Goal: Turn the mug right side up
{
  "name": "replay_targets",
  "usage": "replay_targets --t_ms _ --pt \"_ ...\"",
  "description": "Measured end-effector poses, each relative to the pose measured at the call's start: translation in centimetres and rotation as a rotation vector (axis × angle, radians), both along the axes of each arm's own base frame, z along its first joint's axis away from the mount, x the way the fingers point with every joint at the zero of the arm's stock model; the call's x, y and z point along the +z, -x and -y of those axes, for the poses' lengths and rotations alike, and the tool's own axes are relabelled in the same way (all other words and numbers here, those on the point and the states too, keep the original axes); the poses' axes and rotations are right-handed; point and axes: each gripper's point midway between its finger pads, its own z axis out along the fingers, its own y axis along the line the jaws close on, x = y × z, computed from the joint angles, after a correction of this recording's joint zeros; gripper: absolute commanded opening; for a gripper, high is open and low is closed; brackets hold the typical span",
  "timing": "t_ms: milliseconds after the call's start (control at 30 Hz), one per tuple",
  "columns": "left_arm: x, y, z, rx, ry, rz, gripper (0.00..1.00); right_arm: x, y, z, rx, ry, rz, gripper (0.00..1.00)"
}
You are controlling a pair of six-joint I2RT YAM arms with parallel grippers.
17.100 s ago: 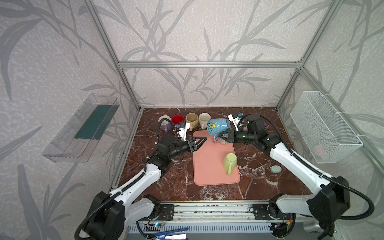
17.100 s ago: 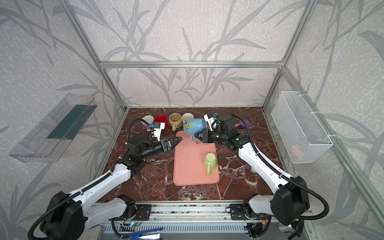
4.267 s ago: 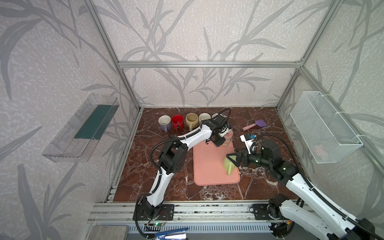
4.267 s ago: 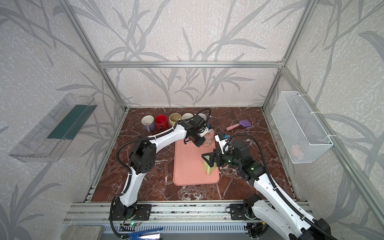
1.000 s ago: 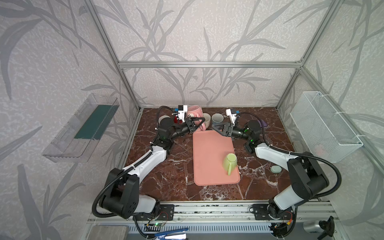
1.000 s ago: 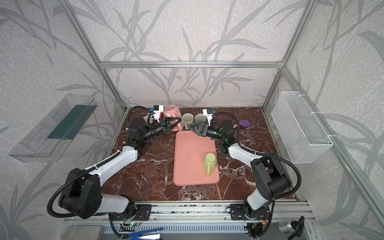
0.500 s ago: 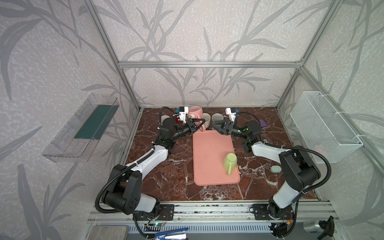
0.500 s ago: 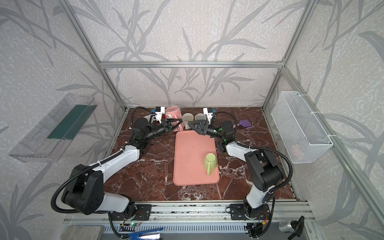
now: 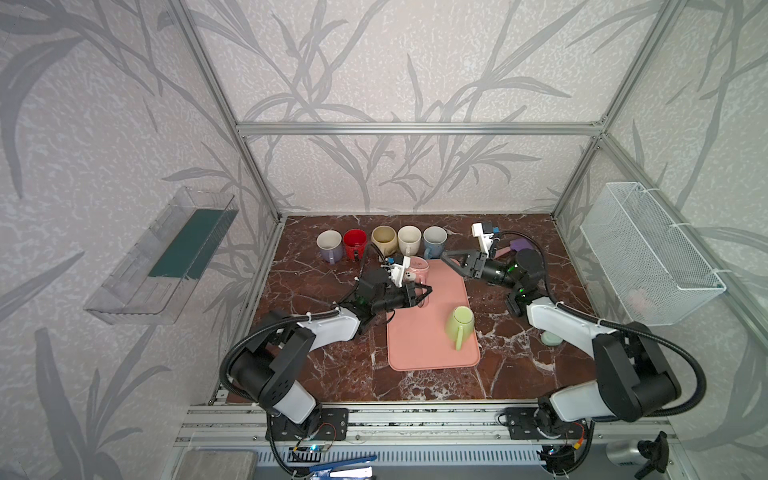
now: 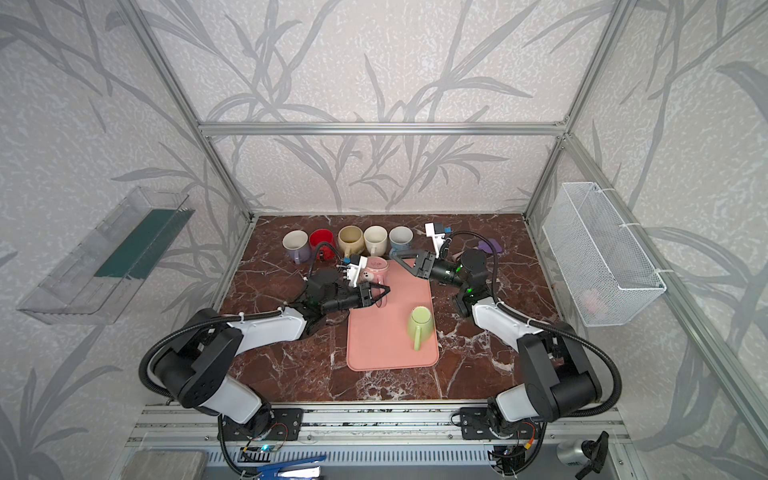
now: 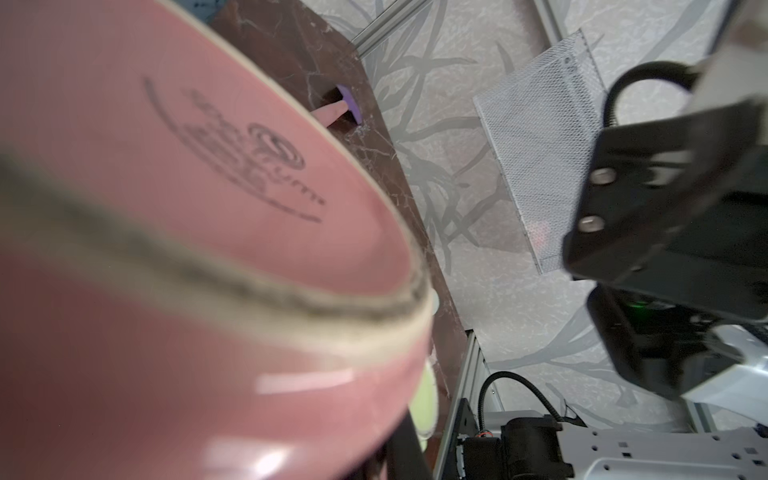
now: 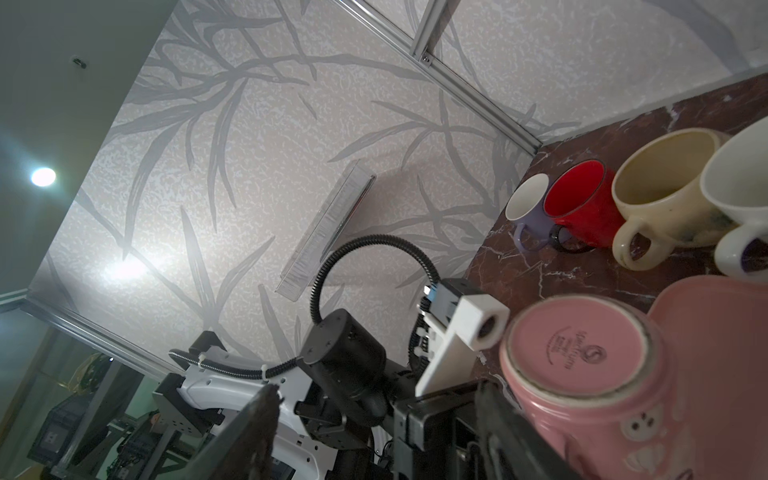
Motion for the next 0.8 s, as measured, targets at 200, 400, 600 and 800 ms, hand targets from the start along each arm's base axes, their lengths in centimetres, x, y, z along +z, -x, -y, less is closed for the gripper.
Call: replay_targets --t_ms 200,400,600,800 --pt "-2.8 -0.1 0.5 -0.009 0.028 0.038 0.00 1.0 1.5 0.8 -0.027 0.065 0.066 0.74" --pt "-3.2 0.9 1.6 -0.046 0.064 0.090 0.00 -0.6 1.6 0.8 -0.028 0.113 0.031 0.74" --pt "-3.7 2.0 1.3 -0.058 0.068 0.123 0.11 -1.3 1.3 0.8 -0.035 0.128 0.021 0.75" --pt "-5.0 3.4 0.3 -0.053 0.040 0.134 0.23 -1.9 1.1 0.8 -0.042 0.145 0.012 0.76"
